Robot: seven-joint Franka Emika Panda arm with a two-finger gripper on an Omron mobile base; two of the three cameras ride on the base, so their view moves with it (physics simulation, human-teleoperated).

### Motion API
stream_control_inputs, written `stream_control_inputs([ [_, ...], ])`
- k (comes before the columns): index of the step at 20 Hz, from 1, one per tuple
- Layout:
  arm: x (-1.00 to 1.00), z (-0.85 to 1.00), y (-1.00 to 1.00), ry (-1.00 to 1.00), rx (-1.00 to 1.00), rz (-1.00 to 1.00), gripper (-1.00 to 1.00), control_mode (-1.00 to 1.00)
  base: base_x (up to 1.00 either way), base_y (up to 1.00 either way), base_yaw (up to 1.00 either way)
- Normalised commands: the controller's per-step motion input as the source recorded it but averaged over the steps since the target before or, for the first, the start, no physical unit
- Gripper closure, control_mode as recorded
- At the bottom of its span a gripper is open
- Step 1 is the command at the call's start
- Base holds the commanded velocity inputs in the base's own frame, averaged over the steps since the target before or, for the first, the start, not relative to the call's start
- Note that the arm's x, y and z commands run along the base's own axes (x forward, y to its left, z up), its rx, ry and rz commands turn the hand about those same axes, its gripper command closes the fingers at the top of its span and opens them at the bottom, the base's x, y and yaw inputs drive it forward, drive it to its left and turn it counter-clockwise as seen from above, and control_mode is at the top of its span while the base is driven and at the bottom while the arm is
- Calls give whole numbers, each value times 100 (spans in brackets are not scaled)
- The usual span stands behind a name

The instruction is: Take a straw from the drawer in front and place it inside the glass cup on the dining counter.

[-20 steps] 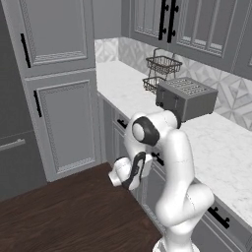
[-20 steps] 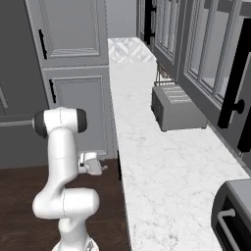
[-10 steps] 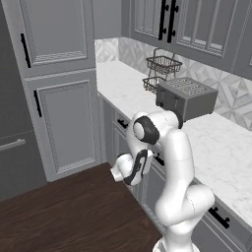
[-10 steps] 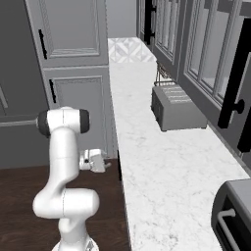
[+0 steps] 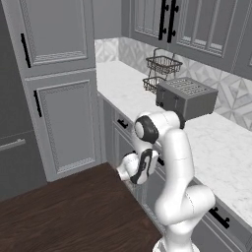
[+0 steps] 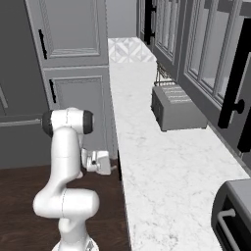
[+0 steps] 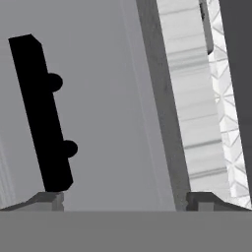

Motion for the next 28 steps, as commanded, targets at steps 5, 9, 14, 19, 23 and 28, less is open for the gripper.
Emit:
stream_control_inputs([
  [5,8,-20,-15,1,7,1,-100,-100,0,0,0],
  [9,18,-15,-14,0,6,3,-100,-100,0,0,0],
  [14,22,-23,-13,0,5,6,-100,-100,0,0,0],
  [19,29,-25,-13,0,1,6,-100,-100,0,0,0],
  [23,43,-26,-6,0,0,7,-100,-100,0,0,0],
  [28,42,-27,0,0,0,4,-100,-100,0,0,0],
])
